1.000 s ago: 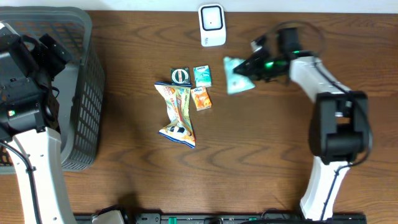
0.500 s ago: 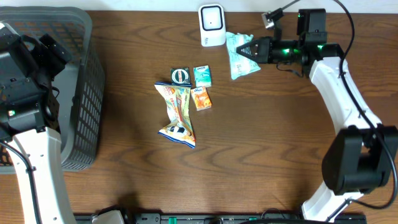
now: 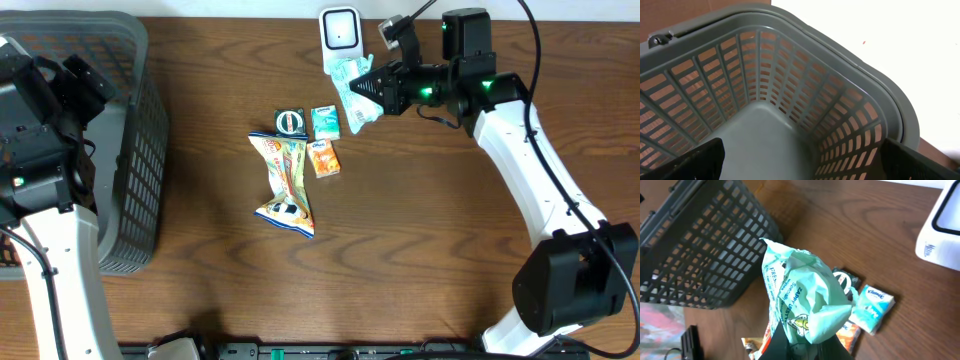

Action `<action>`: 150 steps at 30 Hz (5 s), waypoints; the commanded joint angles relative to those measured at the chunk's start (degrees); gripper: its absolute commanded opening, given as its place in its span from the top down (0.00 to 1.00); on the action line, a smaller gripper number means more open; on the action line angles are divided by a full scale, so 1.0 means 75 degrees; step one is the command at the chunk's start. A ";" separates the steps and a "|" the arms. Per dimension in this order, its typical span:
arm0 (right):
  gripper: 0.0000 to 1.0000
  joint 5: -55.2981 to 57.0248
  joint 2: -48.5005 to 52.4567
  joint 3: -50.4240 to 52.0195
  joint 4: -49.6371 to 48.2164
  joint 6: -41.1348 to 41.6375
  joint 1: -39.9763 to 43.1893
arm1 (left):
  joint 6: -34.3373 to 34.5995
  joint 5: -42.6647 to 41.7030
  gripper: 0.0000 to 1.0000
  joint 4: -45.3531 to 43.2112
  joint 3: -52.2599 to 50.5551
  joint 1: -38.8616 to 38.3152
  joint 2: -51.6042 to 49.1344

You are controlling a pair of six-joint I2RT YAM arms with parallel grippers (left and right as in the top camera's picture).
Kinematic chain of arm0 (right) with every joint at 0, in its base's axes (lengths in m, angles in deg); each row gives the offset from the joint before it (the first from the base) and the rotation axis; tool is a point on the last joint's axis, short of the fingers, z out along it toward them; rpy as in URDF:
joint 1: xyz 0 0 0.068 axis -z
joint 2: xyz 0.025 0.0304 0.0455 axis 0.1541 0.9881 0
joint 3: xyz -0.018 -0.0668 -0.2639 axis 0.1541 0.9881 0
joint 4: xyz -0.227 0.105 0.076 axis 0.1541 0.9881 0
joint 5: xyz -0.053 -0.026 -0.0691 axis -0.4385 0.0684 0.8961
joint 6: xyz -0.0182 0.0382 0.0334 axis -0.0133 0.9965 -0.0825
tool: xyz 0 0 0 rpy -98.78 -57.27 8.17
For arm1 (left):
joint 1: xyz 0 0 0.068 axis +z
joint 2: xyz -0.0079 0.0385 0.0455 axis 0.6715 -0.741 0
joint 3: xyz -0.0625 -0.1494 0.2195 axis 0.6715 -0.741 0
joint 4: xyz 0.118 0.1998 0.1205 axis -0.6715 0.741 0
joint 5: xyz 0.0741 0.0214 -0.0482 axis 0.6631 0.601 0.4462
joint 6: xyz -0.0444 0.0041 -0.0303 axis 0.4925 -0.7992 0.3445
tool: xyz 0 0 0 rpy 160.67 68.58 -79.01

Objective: Scan the item barcode
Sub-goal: 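Close the right gripper on the light-green pack and lift it toward the scanner, then hold the light-green pack under the scanner window with the right gripper, then carry the light-green pack right and lower it onto the table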

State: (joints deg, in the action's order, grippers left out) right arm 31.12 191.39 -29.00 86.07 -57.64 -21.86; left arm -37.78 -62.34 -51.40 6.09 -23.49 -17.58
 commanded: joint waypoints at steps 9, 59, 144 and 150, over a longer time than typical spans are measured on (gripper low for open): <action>0.99 0.0329 -0.0137 0.0015 -0.0038 -0.0041 -0.0009 | -0.0076 0.0017 0.02 0.0006 0.0119 0.0035 -0.0003; 0.99 0.3209 -0.0134 0.0029 0.0580 0.1011 -0.0128 | -0.0076 0.0017 0.02 0.0006 0.0119 0.0035 -0.0003; 0.99 1.1182 0.2366 0.0029 0.1451 0.1291 -0.0921 | -0.0076 0.0015 0.02 0.0006 0.0119 0.0035 -0.0003; 0.99 1.2065 0.2428 0.0032 0.1562 0.1323 -0.1425 | -0.0076 0.0017 0.02 0.0006 0.0119 0.0035 -0.0003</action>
State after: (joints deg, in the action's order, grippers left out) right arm 113.17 209.84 -28.72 97.59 -48.76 -30.71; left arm -37.78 -62.34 -51.42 6.09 -23.49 -17.58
